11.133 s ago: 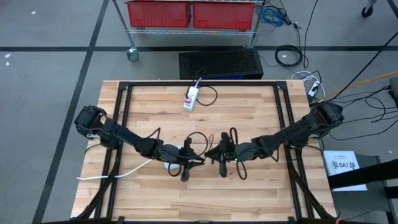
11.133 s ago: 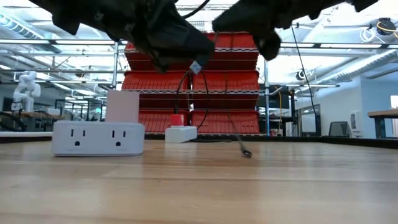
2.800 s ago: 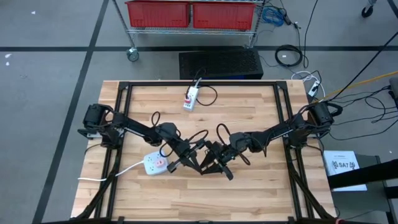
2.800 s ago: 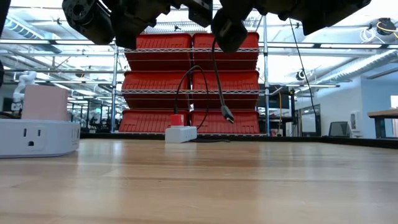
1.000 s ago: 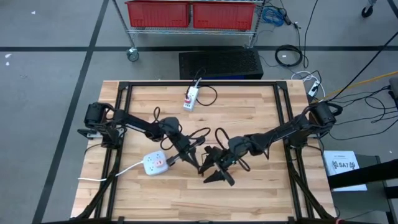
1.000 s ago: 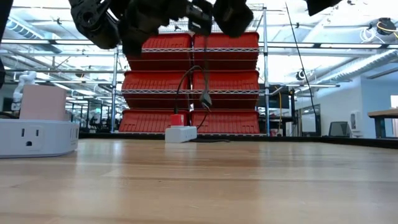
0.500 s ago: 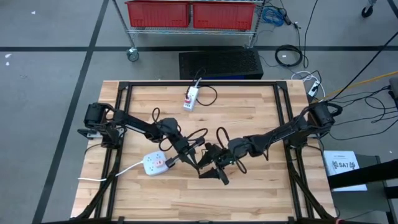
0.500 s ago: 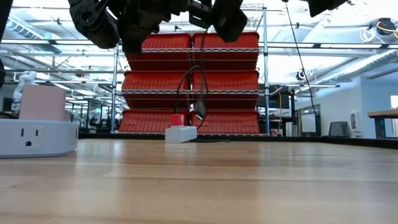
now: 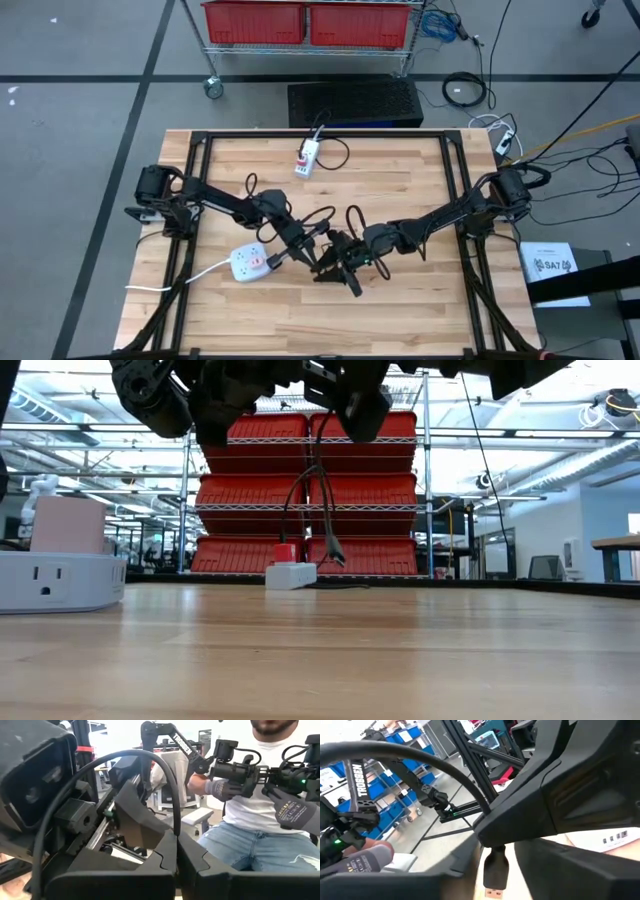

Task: Insert USB
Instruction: Insert the black charger cable into the light pink charger adapter

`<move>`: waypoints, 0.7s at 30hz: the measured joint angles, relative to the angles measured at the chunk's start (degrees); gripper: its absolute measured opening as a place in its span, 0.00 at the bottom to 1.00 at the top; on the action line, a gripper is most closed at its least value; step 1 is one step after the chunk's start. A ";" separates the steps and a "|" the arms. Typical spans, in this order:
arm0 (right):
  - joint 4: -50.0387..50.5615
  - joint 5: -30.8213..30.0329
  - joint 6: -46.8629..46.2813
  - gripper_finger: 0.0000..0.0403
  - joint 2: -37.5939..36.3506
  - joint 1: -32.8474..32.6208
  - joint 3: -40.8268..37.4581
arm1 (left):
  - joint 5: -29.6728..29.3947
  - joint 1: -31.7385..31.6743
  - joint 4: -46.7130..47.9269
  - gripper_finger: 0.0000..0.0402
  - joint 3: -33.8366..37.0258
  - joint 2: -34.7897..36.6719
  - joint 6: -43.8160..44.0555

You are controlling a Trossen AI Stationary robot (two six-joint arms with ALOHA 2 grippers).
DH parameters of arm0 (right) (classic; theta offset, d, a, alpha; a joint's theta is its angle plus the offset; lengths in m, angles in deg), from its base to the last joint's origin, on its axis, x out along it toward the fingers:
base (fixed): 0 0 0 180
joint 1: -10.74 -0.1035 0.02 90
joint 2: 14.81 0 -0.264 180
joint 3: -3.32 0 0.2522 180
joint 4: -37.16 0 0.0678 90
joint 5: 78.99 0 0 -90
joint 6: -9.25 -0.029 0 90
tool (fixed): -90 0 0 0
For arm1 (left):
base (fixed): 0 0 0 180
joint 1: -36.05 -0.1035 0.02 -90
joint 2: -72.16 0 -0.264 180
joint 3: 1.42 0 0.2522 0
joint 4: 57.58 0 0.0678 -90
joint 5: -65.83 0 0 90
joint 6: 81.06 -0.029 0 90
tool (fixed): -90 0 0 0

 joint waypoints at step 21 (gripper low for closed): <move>1.42 -0.70 5.98 0.00 -0.02 -0.04 0.00 | -3.67 -0.72 -2.49 0.14 0.02 0.00 10.41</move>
